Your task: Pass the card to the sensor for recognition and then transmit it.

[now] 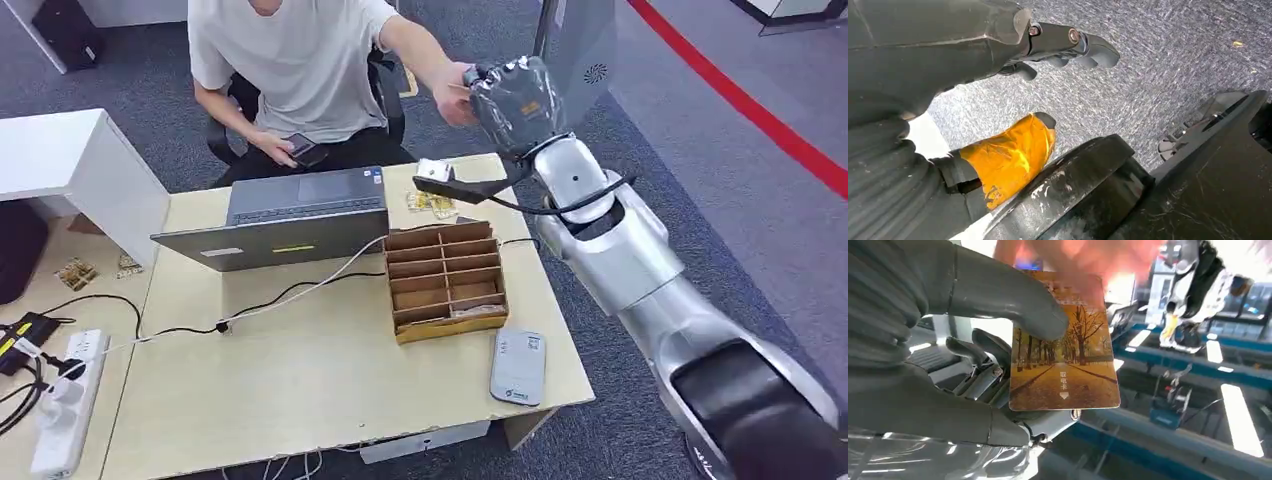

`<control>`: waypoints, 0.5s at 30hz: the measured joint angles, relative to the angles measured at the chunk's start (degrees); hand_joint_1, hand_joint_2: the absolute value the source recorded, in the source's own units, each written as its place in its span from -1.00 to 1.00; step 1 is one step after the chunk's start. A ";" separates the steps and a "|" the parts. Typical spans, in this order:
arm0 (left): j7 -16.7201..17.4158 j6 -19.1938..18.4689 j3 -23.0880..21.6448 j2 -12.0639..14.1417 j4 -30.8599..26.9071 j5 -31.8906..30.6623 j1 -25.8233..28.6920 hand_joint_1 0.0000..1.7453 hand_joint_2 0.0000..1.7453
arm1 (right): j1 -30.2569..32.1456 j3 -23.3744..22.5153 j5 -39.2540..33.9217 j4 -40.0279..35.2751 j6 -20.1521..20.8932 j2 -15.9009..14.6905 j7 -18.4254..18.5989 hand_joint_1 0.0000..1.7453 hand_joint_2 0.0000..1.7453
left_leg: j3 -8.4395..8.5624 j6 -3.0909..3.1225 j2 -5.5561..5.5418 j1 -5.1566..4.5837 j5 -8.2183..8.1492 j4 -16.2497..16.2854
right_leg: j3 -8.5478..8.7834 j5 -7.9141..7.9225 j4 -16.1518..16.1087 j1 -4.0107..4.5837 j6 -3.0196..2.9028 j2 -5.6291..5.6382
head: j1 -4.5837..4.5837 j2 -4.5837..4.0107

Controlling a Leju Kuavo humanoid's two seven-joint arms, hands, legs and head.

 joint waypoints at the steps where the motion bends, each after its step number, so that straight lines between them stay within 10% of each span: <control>1: 0.05 -0.02 0.00 0.00 0.00 0.00 0.00 -1.00 1.00 | -0.27 0.44 -0.52 0.72 -0.22 0.39 0.15 1.00 1.00 | -0.01 0.00 0.00 0.00 0.00 0.00 | 0.00 0.00 0.00 0.00 0.00 -0.01 | -0.02 0.00; 2: 0.07 -0.02 0.00 0.02 0.00 0.02 -0.01 -1.00 1.00 | -0.44 0.73 -0.68 1.28 -0.29 0.77 0.22 1.00 1.00 | -0.01 0.00 -0.01 0.00 0.00 0.00 | -0.01 0.00 0.00 0.00 0.00 -0.02 | 0.00 0.00; 3: 0.16 -0.02 0.00 0.00 0.00 0.02 -0.01 -1.00 1.00 | -0.45 1.05 -0.99 1.78 -0.31 1.05 0.29 -1.00 1.00 | -0.03 0.00 -0.04 0.00 0.00 0.00 | -0.01 0.00 0.00 0.00 0.00 -0.04 | -0.02 0.00; 15: 0.92 0.61 0.46 0.02 0.00 0.68 0.03 -1.00 1.00 | 5.23 2.71 -3.52 -3.94 -5.01 -0.02 -0.52 -1.00 1.00 | -0.12 0.00 -0.11 0.00 -0.01 0.07 | -0.12 -0.01 -0.02 0.00 0.00 -0.10 | -0.02 0.00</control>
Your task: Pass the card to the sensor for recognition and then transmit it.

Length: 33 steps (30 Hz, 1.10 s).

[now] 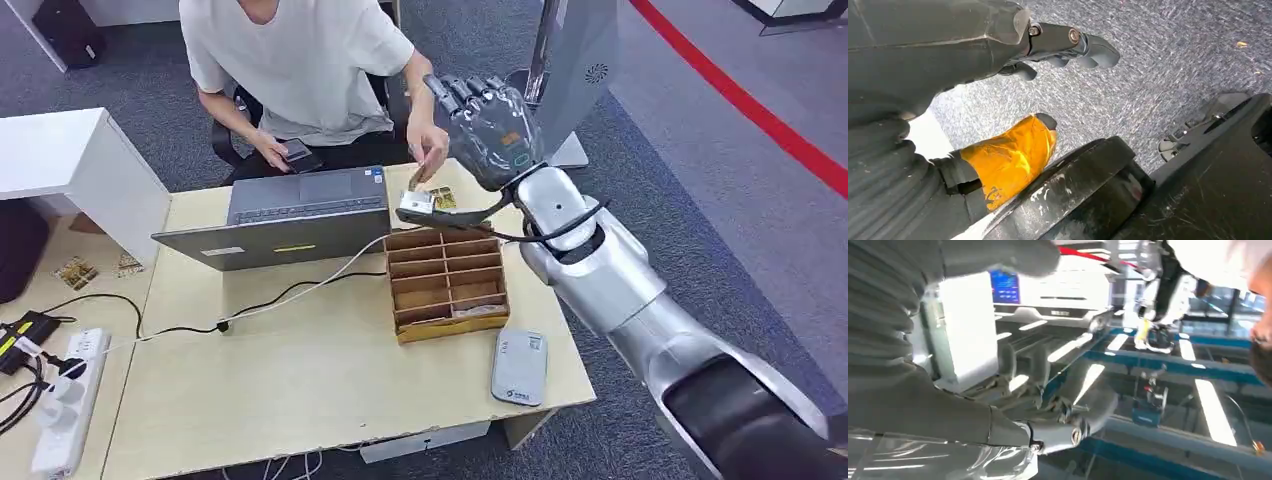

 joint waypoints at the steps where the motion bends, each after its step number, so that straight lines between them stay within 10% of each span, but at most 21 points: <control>1: 0.35 0.00 0.09 0.00 0.00 0.00 0.00 -1.00 1.00 | 1.47 -0.07 0.02 -1.91 -0.74 -0.56 -0.17 -1.00 1.00 | 0.01 0.00 0.00 0.00 0.00 0.00 | 0.00 0.00 0.00 0.00 0.00 0.00 | 0.00 0.00; 19: 0.96 1.14 2.03 0.04 0.00 1.03 1.14 -1.00 1.00 | 40.43 -8.28 0.92 -33.31 -6.69 -10.34 -2.73 -1.00 1.00 | -0.09 0.02 -0.03 0.01 -0.11 -0.02 | -0.06 -0.08 -0.03 0.02 0.02 -0.08 | 0.00 0.00; 33: 1.49 0.70 2.03 0.02 0.00 -1.05 1.02 -1.00 1.00 | 44.96 -7.19 6.58 -28.01 -7.04 -7.10 -1.09 -1.00 1.00 | -0.09 0.00 -0.01 0.01 -0.08 -0.01 | -0.04 -0.06 0.00 0.02 0.03 -0.03 | 0.00 0.00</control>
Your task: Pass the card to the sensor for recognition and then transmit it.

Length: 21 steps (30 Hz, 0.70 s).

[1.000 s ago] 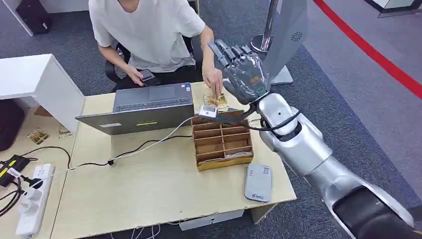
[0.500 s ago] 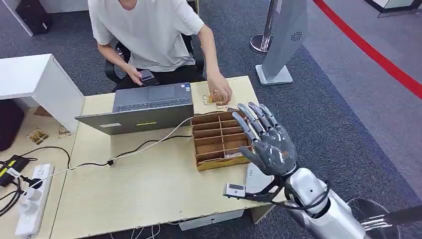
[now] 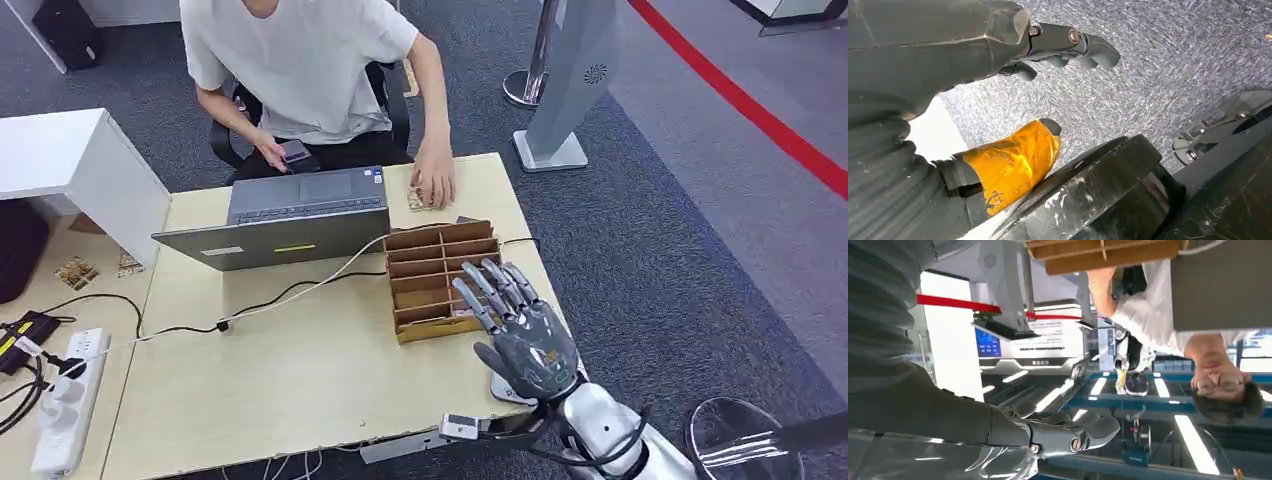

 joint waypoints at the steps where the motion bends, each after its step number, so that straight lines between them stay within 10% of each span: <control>1: 0.02 0.02 0.00 -0.02 0.00 -0.07 0.00 -1.00 1.00 | -0.21 0.13 0.11 0.94 0.02 0.46 0.04 -1.00 1.00 | 0.00 0.00 0.00 0.00 0.00 0.00 | 0.00 0.00 0.00 0.00 0.00 0.00 | 0.00 0.00; 21: 0.68 0.37 0.00 -0.04 0.00 -1.27 -0.08 -1.00 1.00 | -4.15 1.35 -2.56 11.89 -1.25 6.53 0.87 -1.00 1.00 | 0.00 0.00 0.01 0.00 0.00 0.00 | -0.01 0.00 0.01 0.00 0.00 0.01 | 0.00 0.00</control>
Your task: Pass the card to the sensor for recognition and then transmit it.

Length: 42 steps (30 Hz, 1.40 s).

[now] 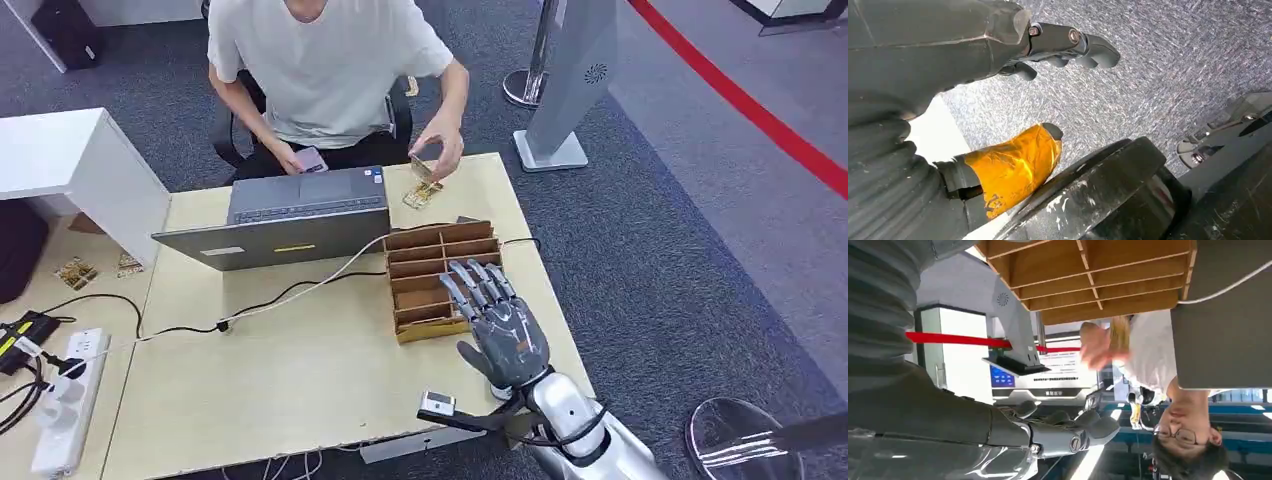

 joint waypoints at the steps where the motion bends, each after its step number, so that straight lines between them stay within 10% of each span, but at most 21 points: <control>1: 0.00 -0.02 0.00 0.00 0.00 -0.17 -0.01 -1.00 1.00 | -0.15 0.11 -0.02 0.33 0.02 0.22 0.09 -1.00 1.00 | 0.00 0.00 0.00 0.00 0.00 0.00 | 0.00 0.00 0.00 0.00 0.00 0.00 | 0.00 0.00; 42: 1.09 -0.52 0.00 0.00 0.00 -1.57 -0.42 -1.00 1.00 | -0.42 1.64 -4.13 4.85 0.11 2.82 0.92 -1.00 1.00 | 0.00 -0.04 0.00 0.01 0.03 0.01 | -0.01 0.00 0.01 0.01 0.00 0.00 | 0.00 0.00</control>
